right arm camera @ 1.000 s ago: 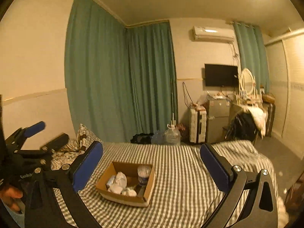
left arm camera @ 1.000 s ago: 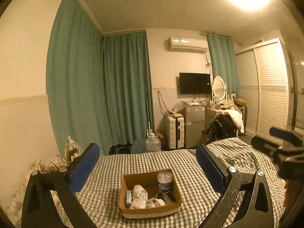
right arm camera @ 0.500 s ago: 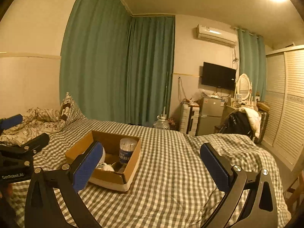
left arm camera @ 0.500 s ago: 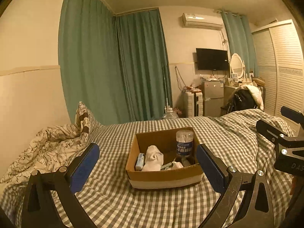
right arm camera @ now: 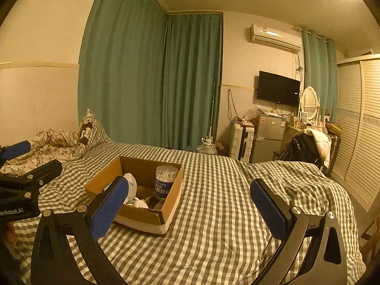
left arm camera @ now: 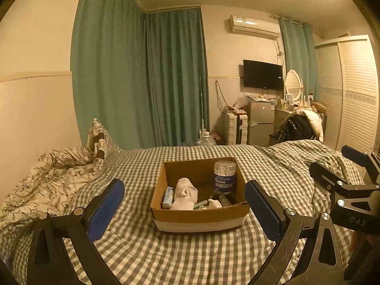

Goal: Organize objects

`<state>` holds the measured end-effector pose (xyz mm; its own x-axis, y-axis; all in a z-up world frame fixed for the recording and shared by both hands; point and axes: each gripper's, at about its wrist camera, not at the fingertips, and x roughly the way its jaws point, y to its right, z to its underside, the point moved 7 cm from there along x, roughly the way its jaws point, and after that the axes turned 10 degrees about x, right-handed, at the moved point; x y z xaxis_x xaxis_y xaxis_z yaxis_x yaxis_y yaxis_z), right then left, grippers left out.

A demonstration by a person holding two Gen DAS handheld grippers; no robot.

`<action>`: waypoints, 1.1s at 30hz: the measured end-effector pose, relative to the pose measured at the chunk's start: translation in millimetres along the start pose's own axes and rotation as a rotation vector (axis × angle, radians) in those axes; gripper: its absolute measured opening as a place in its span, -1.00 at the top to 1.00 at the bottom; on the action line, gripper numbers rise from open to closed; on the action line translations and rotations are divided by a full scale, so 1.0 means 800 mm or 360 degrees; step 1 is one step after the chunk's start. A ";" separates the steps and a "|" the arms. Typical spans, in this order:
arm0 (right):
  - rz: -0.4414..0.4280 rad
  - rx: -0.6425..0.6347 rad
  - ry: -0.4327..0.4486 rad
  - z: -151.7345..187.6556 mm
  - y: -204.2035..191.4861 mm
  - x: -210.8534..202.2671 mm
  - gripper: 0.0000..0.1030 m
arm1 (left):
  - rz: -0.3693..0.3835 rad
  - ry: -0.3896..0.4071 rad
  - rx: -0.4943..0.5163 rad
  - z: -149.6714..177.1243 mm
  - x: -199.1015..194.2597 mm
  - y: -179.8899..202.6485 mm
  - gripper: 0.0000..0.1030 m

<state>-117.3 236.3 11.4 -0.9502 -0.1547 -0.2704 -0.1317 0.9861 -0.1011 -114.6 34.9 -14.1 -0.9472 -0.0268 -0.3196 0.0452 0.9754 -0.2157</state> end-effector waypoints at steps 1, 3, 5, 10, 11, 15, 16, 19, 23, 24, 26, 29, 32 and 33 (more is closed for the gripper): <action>0.0001 0.0002 -0.0001 0.000 0.001 0.000 -0.99 | 0.0004 -0.0001 0.0002 0.000 0.000 0.001 -1.00; 0.0001 0.0008 -0.0002 0.000 0.002 -0.001 -0.99 | 0.0001 -0.0002 0.0010 -0.001 0.000 0.003 -1.00; 0.0002 0.0013 -0.0005 -0.001 0.003 -0.001 -0.99 | 0.0001 -0.0006 0.0011 -0.001 0.000 0.004 -1.00; -0.0001 0.0012 -0.0015 0.000 0.002 0.001 -0.99 | 0.0008 -0.0018 0.0000 0.002 0.001 0.003 -1.00; -0.0003 0.0010 -0.0016 0.001 0.002 0.001 -0.99 | 0.0008 -0.0020 -0.0001 0.002 0.002 0.002 -1.00; -0.0005 0.0009 -0.0020 0.002 0.002 0.002 -0.99 | 0.0014 -0.0034 -0.0010 0.005 0.005 0.001 -1.00; -0.0003 0.0010 -0.0022 0.002 0.002 0.002 -0.99 | 0.0014 -0.0038 -0.0013 0.006 0.005 0.001 -1.00; -0.0005 0.0015 -0.0029 0.004 0.003 0.003 -0.99 | 0.0017 -0.0041 -0.0014 0.008 0.006 0.001 -1.00; -0.0004 0.0023 -0.0033 0.004 0.003 0.004 -0.99 | 0.0021 -0.0035 0.0006 0.008 0.005 0.003 -1.00; -0.0008 0.0028 -0.0035 0.004 0.004 0.004 -0.99 | 0.0024 -0.0034 0.0008 0.008 0.005 0.004 -1.00; -0.0018 0.0037 -0.0044 0.004 0.004 0.005 -0.99 | 0.0036 -0.0039 0.0013 0.009 0.006 0.006 -1.00; -0.0016 0.0038 -0.0045 0.005 0.004 0.006 -0.99 | 0.0045 -0.0048 0.0017 0.011 0.008 0.008 -1.00; -0.0017 0.0039 -0.0046 0.005 0.004 0.006 -0.99 | 0.0047 -0.0048 0.0020 0.011 0.008 0.009 -1.00; -0.0019 0.0039 -0.0048 0.005 0.004 0.006 -0.99 | 0.0048 -0.0049 0.0020 0.011 0.008 0.009 -1.00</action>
<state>-120.9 238.2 6.1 -0.9397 -0.1685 -0.2975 -0.1358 0.9825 -0.1276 -117.5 39.6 -25.4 -0.9350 -0.0043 -0.3546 0.0777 0.9731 -0.2169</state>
